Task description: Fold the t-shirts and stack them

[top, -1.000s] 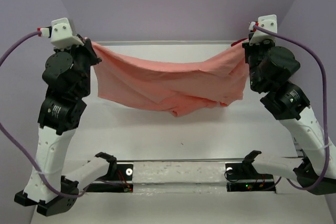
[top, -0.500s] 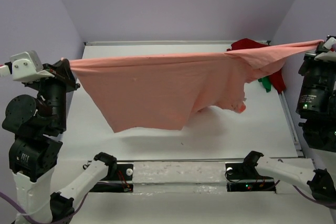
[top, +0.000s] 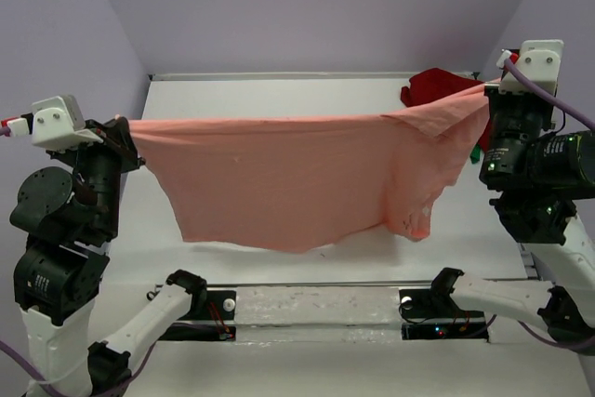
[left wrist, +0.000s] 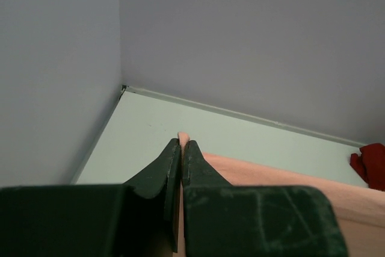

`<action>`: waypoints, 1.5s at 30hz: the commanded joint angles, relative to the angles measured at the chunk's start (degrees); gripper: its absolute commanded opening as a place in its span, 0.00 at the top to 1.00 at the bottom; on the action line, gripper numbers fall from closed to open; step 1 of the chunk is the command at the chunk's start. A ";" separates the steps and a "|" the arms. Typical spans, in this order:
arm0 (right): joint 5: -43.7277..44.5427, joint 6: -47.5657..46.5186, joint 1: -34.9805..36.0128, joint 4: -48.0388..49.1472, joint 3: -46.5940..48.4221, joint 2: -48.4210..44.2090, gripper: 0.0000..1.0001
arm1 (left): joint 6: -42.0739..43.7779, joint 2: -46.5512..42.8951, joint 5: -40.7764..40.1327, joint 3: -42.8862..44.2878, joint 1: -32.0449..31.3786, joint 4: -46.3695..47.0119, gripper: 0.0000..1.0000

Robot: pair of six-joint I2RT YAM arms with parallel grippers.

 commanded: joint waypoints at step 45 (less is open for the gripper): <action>-3.11 -34.44 23.34 33.86 15.60 8.42 1.00 | 5.10 0.32 1.71 6.40 2.77 6.08 1.00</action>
